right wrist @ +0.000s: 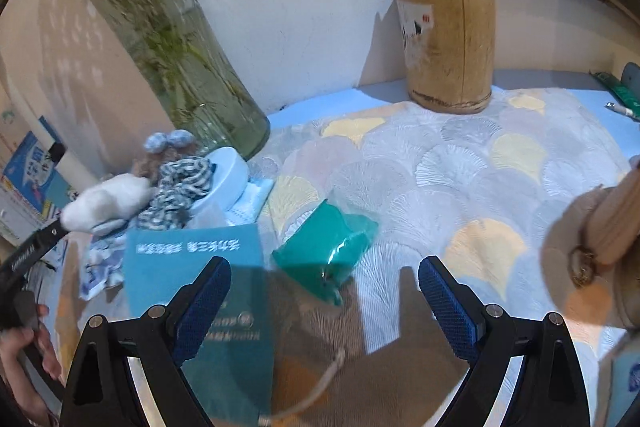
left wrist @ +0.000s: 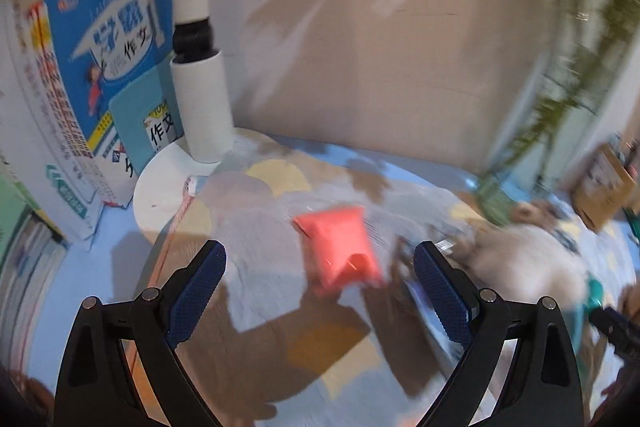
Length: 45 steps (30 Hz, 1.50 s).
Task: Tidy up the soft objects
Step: 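Grasp the pink pouch with the left tool while the right tool grasps the teal pouch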
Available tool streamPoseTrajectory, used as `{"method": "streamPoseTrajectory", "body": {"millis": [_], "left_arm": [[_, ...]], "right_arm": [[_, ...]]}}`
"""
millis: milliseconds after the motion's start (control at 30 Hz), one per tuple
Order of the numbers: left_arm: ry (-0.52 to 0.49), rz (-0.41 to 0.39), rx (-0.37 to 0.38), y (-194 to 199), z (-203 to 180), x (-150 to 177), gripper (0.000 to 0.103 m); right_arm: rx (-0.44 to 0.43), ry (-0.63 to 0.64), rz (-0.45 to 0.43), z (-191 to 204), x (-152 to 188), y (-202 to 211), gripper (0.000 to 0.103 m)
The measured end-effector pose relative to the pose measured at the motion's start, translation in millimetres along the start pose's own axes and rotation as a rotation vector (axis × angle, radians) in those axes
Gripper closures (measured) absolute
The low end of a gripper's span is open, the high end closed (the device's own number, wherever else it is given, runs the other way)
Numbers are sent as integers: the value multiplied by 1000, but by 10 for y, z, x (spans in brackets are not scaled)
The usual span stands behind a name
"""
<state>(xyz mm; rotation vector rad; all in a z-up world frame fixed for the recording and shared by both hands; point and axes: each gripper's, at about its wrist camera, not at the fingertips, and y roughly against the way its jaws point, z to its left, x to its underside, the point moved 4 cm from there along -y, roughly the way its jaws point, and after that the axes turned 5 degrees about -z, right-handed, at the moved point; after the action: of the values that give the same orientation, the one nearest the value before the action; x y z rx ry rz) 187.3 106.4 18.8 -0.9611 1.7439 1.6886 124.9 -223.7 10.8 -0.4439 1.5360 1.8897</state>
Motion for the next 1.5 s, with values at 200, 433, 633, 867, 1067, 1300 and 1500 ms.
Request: {"method": "streamPoseTrajectory", "body": {"millis": [200, 433, 633, 867, 1067, 1300, 1500], "left_arm": [[-15, 33, 8, -374, -29, 98, 8], [-63, 60, -38, -497, -81, 76, 1], [-135, 72, -94, -530, -207, 62, 26], [-113, 54, 7, -477, -224, 6, 67], [-104, 11, 32, -401, -234, -32, 67], [-52, 20, 27, -411, -139, -61, 67], [7, 15, 37, -412, -25, -75, 67]], "right_arm": [[24, 46, 0, 16, 61, -189, 0], [24, 48, -6, -2, 66, -210, 0], [77, 93, 10, 73, 85, -262, 0], [77, 67, -30, 40, 94, -171, 28], [0, 49, -54, 31, 83, -106, 55], [-161, -49, -112, -68, 47, 22, 55], [-236, -42, -187, -2, 14, 162, 55]]}}
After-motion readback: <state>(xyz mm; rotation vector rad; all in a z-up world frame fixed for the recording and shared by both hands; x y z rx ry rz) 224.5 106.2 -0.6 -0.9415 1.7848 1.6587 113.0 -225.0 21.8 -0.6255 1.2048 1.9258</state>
